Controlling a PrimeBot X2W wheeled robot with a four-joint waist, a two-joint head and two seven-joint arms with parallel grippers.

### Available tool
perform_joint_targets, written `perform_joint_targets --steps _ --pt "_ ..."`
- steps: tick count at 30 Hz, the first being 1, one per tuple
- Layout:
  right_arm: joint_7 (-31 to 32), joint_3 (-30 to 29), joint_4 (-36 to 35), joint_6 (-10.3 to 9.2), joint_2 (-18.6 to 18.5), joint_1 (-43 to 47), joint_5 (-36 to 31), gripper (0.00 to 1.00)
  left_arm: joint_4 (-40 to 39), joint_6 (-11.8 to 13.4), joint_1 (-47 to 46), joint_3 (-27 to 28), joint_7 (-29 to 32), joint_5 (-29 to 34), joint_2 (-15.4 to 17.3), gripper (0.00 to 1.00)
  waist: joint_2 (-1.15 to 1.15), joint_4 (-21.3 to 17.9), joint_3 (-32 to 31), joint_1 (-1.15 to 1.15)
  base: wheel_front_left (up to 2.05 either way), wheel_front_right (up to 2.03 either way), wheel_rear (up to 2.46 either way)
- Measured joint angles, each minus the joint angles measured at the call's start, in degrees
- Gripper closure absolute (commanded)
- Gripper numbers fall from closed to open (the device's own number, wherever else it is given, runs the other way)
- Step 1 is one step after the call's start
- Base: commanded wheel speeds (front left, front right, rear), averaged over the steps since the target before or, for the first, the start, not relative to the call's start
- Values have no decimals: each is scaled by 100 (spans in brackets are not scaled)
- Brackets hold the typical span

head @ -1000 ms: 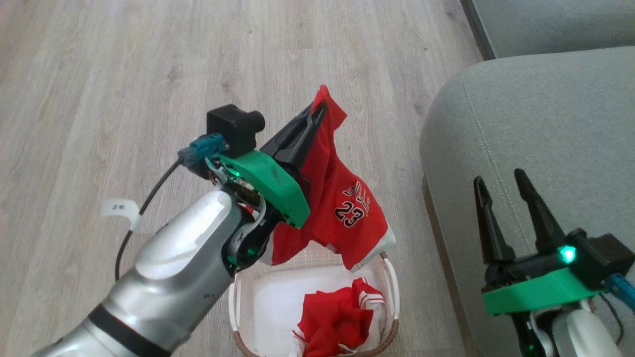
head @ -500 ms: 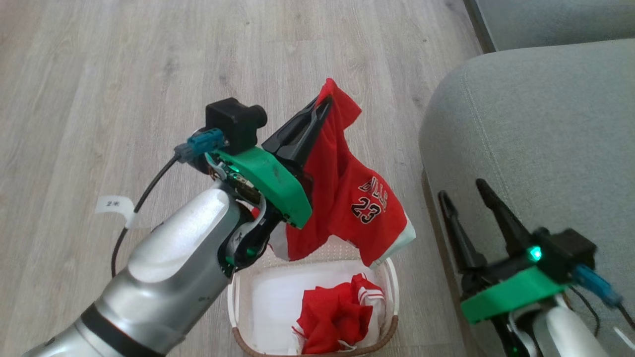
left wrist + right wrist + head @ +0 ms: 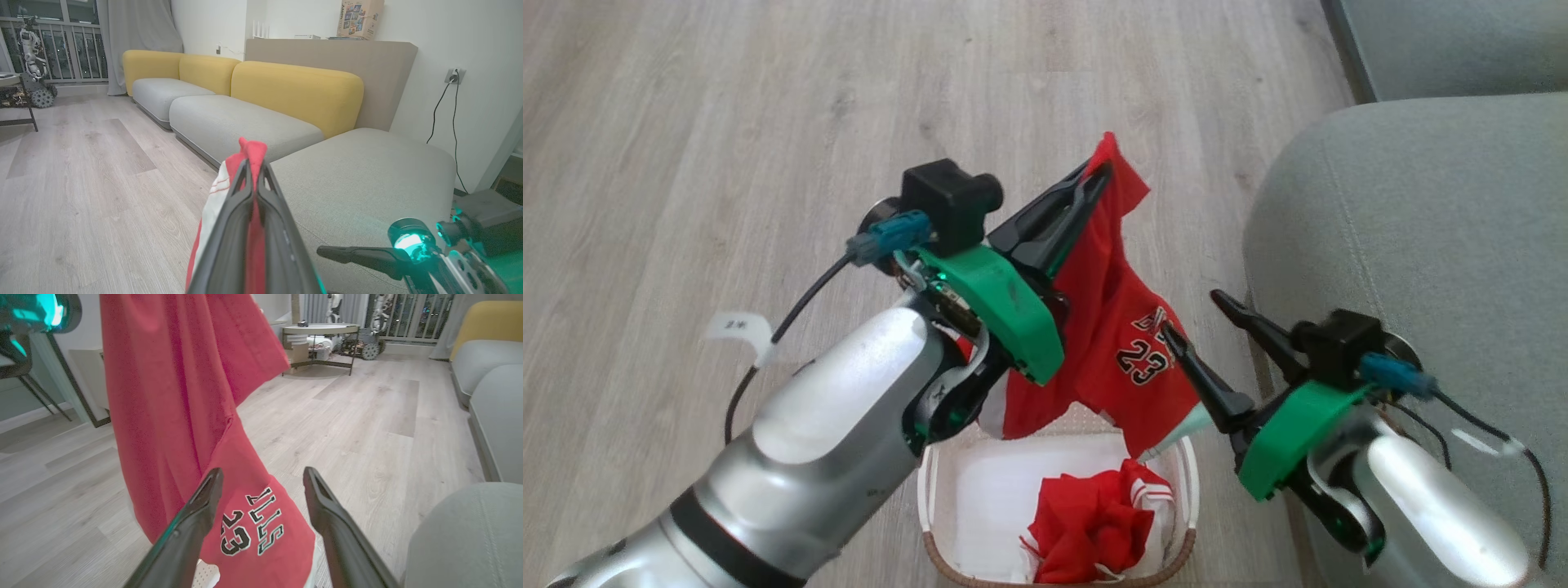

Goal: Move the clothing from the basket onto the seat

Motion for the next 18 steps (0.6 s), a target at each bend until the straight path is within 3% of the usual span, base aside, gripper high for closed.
perform_joint_targets --steps 9,18 --pt "-13 1284 958 0 -323 -1078 680 0 -69 -47 -49 -171 101 3 -144 100 0 258 -21 0 0 0 0" --pt "-125 2342 1733 1 -313 -1769 1528 0 -156 -91 -74 -286 174 2 -285 100 0 470 -77 0 0 0 0"
